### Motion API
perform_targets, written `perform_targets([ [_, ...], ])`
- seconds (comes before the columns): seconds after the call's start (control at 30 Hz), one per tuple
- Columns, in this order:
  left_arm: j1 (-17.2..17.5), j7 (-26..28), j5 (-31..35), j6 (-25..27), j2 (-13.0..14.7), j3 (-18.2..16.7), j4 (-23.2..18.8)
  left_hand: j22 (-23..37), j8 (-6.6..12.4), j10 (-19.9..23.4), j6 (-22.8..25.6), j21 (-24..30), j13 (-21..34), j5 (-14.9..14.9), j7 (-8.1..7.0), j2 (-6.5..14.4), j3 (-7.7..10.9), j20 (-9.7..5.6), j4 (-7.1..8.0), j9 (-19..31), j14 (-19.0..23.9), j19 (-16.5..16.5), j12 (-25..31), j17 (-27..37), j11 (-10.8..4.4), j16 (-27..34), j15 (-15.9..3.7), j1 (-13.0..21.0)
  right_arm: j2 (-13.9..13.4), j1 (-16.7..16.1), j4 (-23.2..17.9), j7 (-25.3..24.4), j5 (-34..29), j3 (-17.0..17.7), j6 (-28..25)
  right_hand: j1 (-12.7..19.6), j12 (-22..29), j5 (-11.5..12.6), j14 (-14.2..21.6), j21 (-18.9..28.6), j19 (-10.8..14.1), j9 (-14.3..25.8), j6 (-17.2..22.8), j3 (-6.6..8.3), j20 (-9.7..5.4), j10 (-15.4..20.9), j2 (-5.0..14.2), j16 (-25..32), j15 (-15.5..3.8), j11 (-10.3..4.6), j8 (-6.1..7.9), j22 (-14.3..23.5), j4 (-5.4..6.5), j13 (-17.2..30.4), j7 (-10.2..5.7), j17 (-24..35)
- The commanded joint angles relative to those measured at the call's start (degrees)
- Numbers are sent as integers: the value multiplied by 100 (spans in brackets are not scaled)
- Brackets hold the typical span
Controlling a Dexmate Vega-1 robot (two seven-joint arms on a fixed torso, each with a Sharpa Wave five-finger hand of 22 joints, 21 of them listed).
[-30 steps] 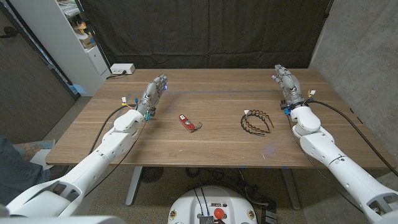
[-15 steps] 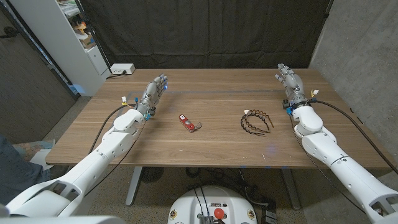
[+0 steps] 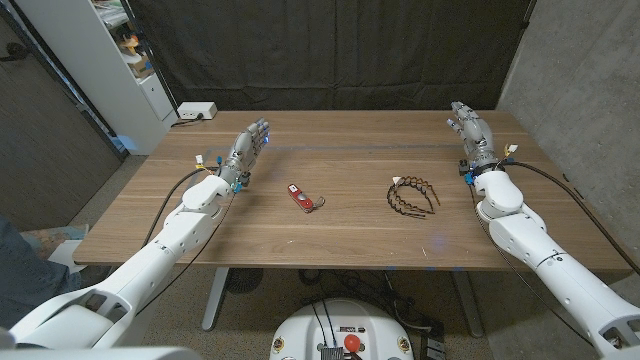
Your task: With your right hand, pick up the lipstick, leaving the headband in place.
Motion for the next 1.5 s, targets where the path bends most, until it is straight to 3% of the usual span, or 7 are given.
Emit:
perform_targets([
  [0.03, -12, 6, 29, 8, 21, 13, -42, 35, -3, -20, 34, 8, 24, -12, 25, 16, -8, 51, -3, 17, -59, -20, -17, 14, 3, 12, 1, 82, -48, -94, -70, -91, -7, 103, -15, 42, -6, -3, 56, 35, 33, 35, 25, -9, -5, 33, -1, 38, 18, -20, -4, 31, -7, 10, -18, 30],
  [1.5, 59, 17, 41, 78, 111, 10, -172, 41, -2, -14, 55, 8, 25, -19, 7, 23, -22, 76, -4, 18, -64, -50, -25, 15, 11, 12, -2, 99, -234, -448, -277, -516, -36, 474, -256, 61, -23, -17, 84, 33, 54, 38, 53, -55, 13, 42, 16, 42, 23, -19, -5, 31, -19, 12, -49, 37],
])
